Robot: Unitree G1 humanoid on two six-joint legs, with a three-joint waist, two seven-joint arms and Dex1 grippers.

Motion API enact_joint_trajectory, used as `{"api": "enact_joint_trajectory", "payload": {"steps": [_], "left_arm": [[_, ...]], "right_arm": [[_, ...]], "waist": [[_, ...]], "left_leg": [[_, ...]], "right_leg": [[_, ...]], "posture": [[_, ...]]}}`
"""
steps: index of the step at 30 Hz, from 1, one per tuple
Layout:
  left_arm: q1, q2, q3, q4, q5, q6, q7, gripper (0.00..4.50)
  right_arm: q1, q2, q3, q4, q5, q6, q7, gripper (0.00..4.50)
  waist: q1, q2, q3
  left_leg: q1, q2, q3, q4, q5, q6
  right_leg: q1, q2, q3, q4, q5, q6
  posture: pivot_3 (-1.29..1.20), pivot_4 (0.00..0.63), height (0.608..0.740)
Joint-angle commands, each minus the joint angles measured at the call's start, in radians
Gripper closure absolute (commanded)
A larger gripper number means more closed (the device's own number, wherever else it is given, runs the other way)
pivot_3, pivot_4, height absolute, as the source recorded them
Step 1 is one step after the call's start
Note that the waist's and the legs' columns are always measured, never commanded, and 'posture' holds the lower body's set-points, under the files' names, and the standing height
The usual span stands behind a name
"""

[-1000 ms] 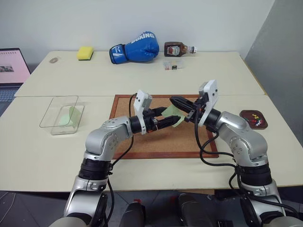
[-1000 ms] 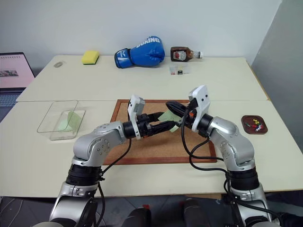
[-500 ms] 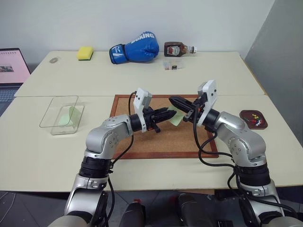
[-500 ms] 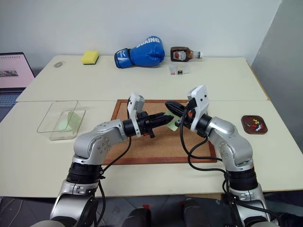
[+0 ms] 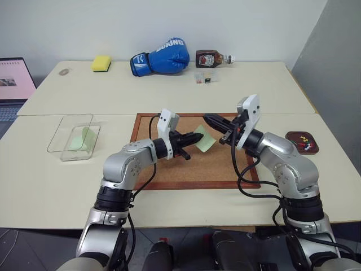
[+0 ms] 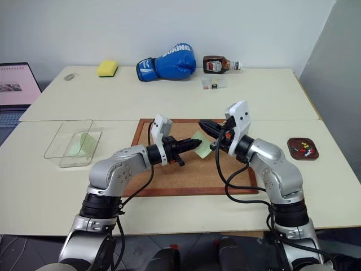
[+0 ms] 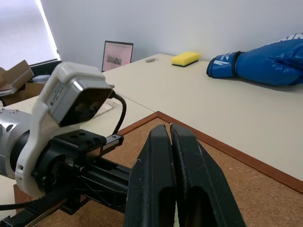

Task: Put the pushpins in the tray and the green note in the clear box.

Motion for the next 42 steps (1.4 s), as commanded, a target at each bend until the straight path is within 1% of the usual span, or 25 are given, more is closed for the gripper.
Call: {"api": "enact_joint_trajectory", "payload": {"steps": [1,4,6,8,12,16,21,25,29,34,36,37,38,42], "left_arm": [[-0.01,0.005,-0.002,-0.018,0.009,-0.008,0.002,4.43],[-0.018,0.002,-0.009,-0.034,0.008,-0.013,-0.009,4.43],[-0.026,0.003,-0.023,-0.058,0.012,-0.028,-0.024,4.43],[-0.039,0.0,-0.05,-0.093,0.023,-0.053,-0.037,4.43],[-0.054,0.031,-0.167,-0.141,0.132,-0.174,-0.084,4.43],[-0.082,0.023,-0.271,-0.153,0.223,-0.288,-0.116,4.43],[-0.112,-0.04,-0.336,-0.138,0.276,-0.37,-0.122,4.43],[-0.125,-0.086,-0.351,-0.113,0.296,-0.389,-0.115,4.43],[-0.121,-0.096,-0.348,-0.105,0.304,-0.391,-0.117,4.43],[-0.103,-0.084,-0.349,-0.118,0.307,-0.372,-0.126,4.43],[-0.1,-0.081,-0.349,-0.124,0.306,-0.366,-0.127,4.5],[-0.1,-0.082,-0.349,-0.127,0.305,-0.362,-0.126,4.5],[-0.1,-0.083,-0.348,-0.13,0.305,-0.358,-0.126,4.5],[-0.095,-0.083,-0.348,-0.137,0.307,-0.349,-0.127,4.5]], "right_arm": [[-0.017,-0.015,-0.037,-0.053,0.009,-0.013,-0.016,4.5],[0.006,-0.052,-0.056,-0.045,-0.037,-0.022,-0.055,4.5],[0.037,-0.093,-0.072,-0.011,-0.116,-0.052,-0.113,4.5],[0.08,-0.125,-0.119,0.023,-0.175,-0.061,-0.19,4.5],[0.127,-0.146,-0.22,0.051,-0.224,-0.02,-0.315,4.5],[0.138,-0.174,-0.342,0.115,-0.234,0.007,-0.393,4.5],[0.1,-0.206,-0.455,0.23,-0.195,0.051,-0.424,4.5],[0.074,-0.224,-0.493,0.29,-0.174,0.088,-0.431,4.5],[0.041,-0.223,-0.533,0.339,-0.135,0.125,-0.431,4.5],[0.019,-0.234,-0.546,0.399,-0.122,0.134,-0.427,4.5],[0.014,-0.24,-0.544,0.416,-0.124,0.125,-0.429,4.05],[0.012,-0.241,-0.544,0.426,-0.125,0.123,-0.432,3.97],[0.011,-0.241,-0.545,0.434,-0.125,0.121,-0.435,3.75],[0.008,-0.237,-0.548,0.457,-0.124,0.109,-0.447,2.75]], "waist": [[0.0,0.0,0.0],[0.001,0.0,0.0],[0.003,0.0,0.0],[0.01,0.0,0.0],[0.025,0.0,0.0],[0.027,0.0,0.0],[0.026,0.0,0.0],[0.021,0.0,0.0],[0.02,0.001,0.0],[0.021,0.001,0.0],[0.022,0.001,0.0],[0.022,0.001,0.0],[0.022,0.001,0.0],[0.022,0.001,0.0]], "left_leg": [[0.0,0.0,0.0,0.0,0.0,0.0],[0.0,0.0,0.0,0.0,0.0,0.0],[0.0,0.0,0.0,0.0,0.0,0.0],[0.0,0.0,0.0,0.0,0.0,0.0],[-0.001,-0.001,0.0,0.0,0.0,0.0],[-0.001,-0.001,0.002,0.0,0.0,0.0],[0.0,-0.001,0.002,0.0,0.0,0.0],[0.0,-0.001,0.003,0.0,0.0,0.0],[0.0,-0.001,0.003,0.0,0.0,0.0],[0.0,-0.001,0.003,0.001,0.0,0.0],[0.0,-0.001,0.003,0.001,0.0,0.0],[0.0,-0.001,0.003,0.001,0.0,0.0],[0.0,-0.001,0.003,0.001,0.0,0.0],[0.0,-0.001,0.003,0.0,0.0,0.0]], "right_leg": [[0.0,0.0,0.0,0.0,0.0,0.0],[0.0,0.0,0.0,0.0,0.0,0.0],[0.0,0.0,0.0,0.0,0.0,0.0],[0.0,0.0,0.0,0.0,0.0,0.0],[0.0,-0.001,0.0,-0.001,0.0,0.0],[0.0,-0.001,0.002,-0.001,0.0,0.0],[0.0,-0.001,0.002,-0.001,0.0,0.0],[0.0,0.0,0.003,0.0,0.0,0.0],[0.0,0.0,0.003,0.0,0.0,0.0],[0.001,0.0,0.003,0.0,0.0,0.001],[0.0,0.0,0.003,0.0,0.0,0.001],[0.0,0.0,0.003,-0.001,0.0,0.001],[0.0,0.0,0.003,-0.001,0.0,0.001],[0.0,0.0,0.003,0.0,0.0,0.001]], "posture": [[0.0,0.15,0.74],[0.0,0.15,0.74],[0.0,0.15,0.74],[0.0,0.15,0.74],[0.0,0.15,0.74],[0.0,0.15,0.74],[0.0,0.15,0.74],[0.0,0.15,0.74],[0.0,0.15,0.74],[0.0,0.15,0.74],[0.0,0.15,0.74],[0.0,0.15,0.74],[0.0,0.15,0.74],[0.0,0.15,0.74]]}}
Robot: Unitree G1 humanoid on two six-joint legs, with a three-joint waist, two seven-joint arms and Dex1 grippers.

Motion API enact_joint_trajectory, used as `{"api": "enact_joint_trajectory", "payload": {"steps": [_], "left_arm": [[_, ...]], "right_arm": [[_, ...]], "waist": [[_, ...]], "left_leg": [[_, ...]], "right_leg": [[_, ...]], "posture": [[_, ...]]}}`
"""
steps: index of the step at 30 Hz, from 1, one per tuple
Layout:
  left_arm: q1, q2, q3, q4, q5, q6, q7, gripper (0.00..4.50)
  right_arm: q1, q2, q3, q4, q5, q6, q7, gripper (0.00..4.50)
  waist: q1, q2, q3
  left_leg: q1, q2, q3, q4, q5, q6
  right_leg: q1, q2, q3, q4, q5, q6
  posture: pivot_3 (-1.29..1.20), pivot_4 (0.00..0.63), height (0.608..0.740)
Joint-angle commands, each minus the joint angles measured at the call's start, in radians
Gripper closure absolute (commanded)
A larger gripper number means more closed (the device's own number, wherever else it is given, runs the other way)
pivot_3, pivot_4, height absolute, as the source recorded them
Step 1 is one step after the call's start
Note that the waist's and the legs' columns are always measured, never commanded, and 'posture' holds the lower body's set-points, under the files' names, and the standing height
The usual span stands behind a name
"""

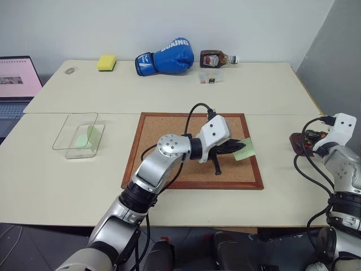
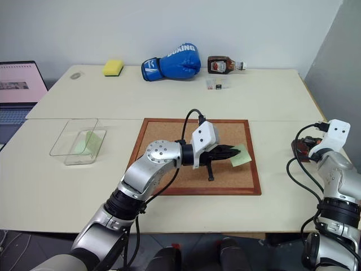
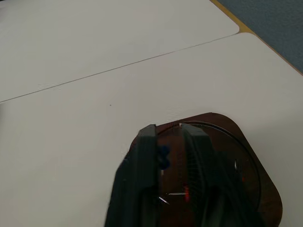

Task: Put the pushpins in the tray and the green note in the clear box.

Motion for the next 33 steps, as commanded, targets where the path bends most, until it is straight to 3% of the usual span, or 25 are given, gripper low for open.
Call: {"api": "enact_joint_trajectory", "payload": {"steps": [1,11,24,33], "left_arm": [[-0.001,-0.001,0.005,-0.051,0.001,0.004,0.0,4.5],[0.002,0.005,0.006,-0.054,0.003,0.013,-0.002,4.5],[0.005,0.009,0.006,-0.059,0.003,0.022,-0.002,4.5],[0.007,0.012,0.009,-0.065,0.009,0.031,0.008,4.5]], "right_arm": [[-0.019,-0.022,-0.029,0.004,0.007,-0.028,-0.013,2.57],[-0.022,-0.029,-0.021,0.04,-0.004,-0.059,-0.036,0.09],[0.022,-0.084,0.125,0.065,-0.166,-0.233,-0.021,0.04],[0.03,-0.081,0.135,0.147,-0.186,-0.283,-0.017,0.04]], "waist": [[0.0,0.0,0.0],[0.0,0.0,0.0],[-0.001,0.0,0.0],[0.0,0.0,0.0]], "left_leg": [[0.0,0.0,0.0,0.0,0.0,0.0],[0.0,0.0,0.0,0.0,0.0,0.0],[0.001,0.0,0.0,0.0,0.0,0.0],[0.001,0.0,0.0,0.0,0.0,0.0]], "right_leg": [[0.0,0.0,0.0,0.0,0.0,0.0],[0.0,0.0,0.0,0.0,0.0,0.0],[0.0,0.0,0.0,0.0,0.0,0.0],[0.0,0.0,0.0,0.0,0.0,0.0]], "posture": [[0.0,0.15,0.74],[0.0,0.15,0.74],[0.0,0.15,0.74],[0.0,0.15,0.74]]}}
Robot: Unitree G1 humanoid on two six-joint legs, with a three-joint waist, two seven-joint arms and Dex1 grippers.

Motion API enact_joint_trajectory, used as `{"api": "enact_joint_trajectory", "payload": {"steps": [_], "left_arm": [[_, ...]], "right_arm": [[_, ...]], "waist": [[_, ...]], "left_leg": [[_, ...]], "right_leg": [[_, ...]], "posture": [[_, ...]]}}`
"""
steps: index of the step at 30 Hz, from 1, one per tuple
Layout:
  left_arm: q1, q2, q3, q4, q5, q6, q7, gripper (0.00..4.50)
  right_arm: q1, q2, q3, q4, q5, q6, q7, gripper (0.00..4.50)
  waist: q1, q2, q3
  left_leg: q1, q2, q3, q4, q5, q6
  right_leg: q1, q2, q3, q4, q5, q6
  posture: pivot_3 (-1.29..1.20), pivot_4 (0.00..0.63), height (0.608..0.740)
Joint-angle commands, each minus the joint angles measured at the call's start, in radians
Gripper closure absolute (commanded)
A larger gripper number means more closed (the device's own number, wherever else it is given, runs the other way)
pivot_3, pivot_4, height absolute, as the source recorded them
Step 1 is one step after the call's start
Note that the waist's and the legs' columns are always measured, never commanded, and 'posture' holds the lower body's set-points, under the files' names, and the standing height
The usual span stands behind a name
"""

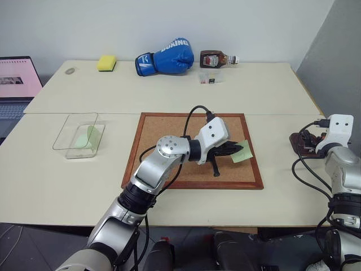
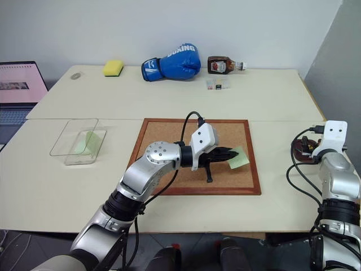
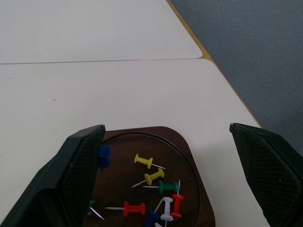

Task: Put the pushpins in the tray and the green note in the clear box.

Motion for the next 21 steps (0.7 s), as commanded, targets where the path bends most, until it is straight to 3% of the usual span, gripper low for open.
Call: {"api": "enact_joint_trajectory", "payload": {"steps": [1,21], "left_arm": [[-0.006,0.002,0.011,-0.043,0.006,0.002,0.008,4.5],[-0.012,0.005,0.015,-0.028,0.008,-0.004,0.017,4.5]], "right_arm": [[-0.004,-0.016,-0.005,0.018,-0.01,-0.042,0.007,0.04],[0.002,-0.006,-0.016,0.048,0.0,-0.056,0.032,0.04]], "waist": [[0.0,0.0,0.0],[0.0,0.0,0.0]], "left_leg": [[0.0,0.0,0.0,0.0,0.0,0.0],[0.001,0.0,0.0,0.0,0.0,0.0]], "right_leg": [[0.0,0.0,0.0,0.0,0.0,0.0],[0.0,0.0,0.0,0.0,0.0,0.0]], "posture": [[0.0,0.15,0.74],[0.0,0.15,0.74]]}}
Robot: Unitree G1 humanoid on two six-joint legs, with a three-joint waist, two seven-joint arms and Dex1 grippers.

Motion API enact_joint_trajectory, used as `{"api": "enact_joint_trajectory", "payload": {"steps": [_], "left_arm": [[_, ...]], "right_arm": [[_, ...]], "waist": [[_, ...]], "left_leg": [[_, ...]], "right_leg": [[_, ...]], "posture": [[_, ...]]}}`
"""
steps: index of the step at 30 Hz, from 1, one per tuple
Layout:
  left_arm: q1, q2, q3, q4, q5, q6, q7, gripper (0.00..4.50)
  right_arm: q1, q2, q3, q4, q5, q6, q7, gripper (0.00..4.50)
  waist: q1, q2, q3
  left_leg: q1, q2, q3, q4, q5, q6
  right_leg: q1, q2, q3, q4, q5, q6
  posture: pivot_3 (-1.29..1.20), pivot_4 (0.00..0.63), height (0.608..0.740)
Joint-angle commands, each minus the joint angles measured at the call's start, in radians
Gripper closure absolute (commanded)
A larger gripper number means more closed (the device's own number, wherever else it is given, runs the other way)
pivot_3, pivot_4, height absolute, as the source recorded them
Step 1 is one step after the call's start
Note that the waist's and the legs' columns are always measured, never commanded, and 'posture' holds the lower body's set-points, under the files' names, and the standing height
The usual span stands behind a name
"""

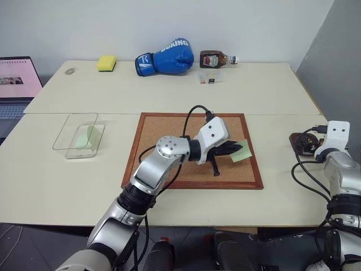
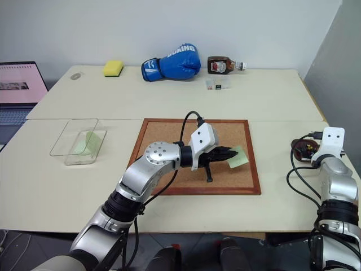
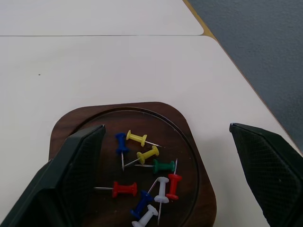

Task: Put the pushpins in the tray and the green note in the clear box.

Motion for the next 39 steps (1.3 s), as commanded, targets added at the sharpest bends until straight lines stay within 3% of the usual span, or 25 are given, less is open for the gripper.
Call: {"api": "enact_joint_trajectory", "payload": {"steps": [1,10,14,19,22,26,32,39], "left_arm": [[-0.013,-0.002,0.015,-0.019,0.004,-0.015,-0.001,4.5],[-0.012,0.01,0.027,-0.023,0.006,-0.012,0.006,4.5],[-0.014,0.02,0.063,-0.014,-0.003,0.002,0.026,4.5],[-0.005,0.043,0.122,-0.001,0.002,0.012,0.062,4.5],[0.012,0.056,0.199,0.009,0.009,0.038,0.144,4.5],[0.027,0.086,0.279,0.022,0.017,0.051,0.216,4.5],[0.023,0.124,0.428,0.05,0.036,0.072,0.374,4.5],[0.055,0.24,0.584,0.12,0.2,0.008,0.669,4.5]], "right_arm": [[0.004,-0.007,-0.016,-0.03,0.01,-0.016,0.005,0.04],[0.019,-0.016,-0.006,-0.151,-0.001,-0.039,0.012,0.04],[0.06,-0.015,0.033,-0.338,0.007,0.005,0.064,0.04],[0.122,0.025,0.087,-0.581,0.132,0.097,0.199,0.04],[0.174,0.02,0.196,-0.766,0.235,0.127,0.356,0.04],[0.163,0.032,0.293,-0.905,0.341,0.182,0.453,0.04],[0.037,0.12,0.365,-0.933,0.424,0.243,0.447,0.04],[-0.054,0.195,0.412,-0.916,0.456,0.255,0.458,0.04]], "waist": [[0.0,0.0,0.0],[0.0,0.0,0.0],[-0.001,0.0,0.0],[-0.002,0.0,0.0],[-0.003,0.0,0.0],[-0.002,0.0,0.0],[0.002,0.0,0.0],[0.003,0.0,0.0]], "left_leg": [[0.0,0.0,0.0,0.0,0.0,0.0],[0.0,0.0,0.0,0.0,0.0,0.0],[0.0,0.0,0.0,0.0,0.0,0.0],[0.001,0.0,0.0,0.0,0.0,0.0],[0.001,0.0,-0.001,0.0,0.0,0.0],[0.001,0.001,-0.001,0.0,0.0,0.0],[0.001,0.001,-0.002,0.001,0.0,0.0],[0.001,0.001,-0.003,0.0,0.0,0.0]], "right_leg": [[0.0,0.0,0.0,0.0,0.0,0.0],[0.0,0.0,0.0,0.0,0.0,0.0],[0.0,0.0,0.0,0.0,0.0,0.0],[0.0,0.0,0.0,0.001,0.0,0.0],[0.0,0.0,0.0,0.001,0.0,0.0],[0.0,0.0,-0.001,0.001,0.0,0.0],[0.0,0.0,-0.002,0.001,0.0,0.0],[0.0,0.0,-0.003,0.0,0.0,0.0]], "posture": [[0.0,0.15,0.74],[0.0,0.15,0.74],[0.0,0.15,0.74],[0.0,0.15,0.74],[0.0,0.15,0.74],[0.0,0.15,0.74],[0.0,0.15,0.74],[0.0,0.15,0.74]]}}
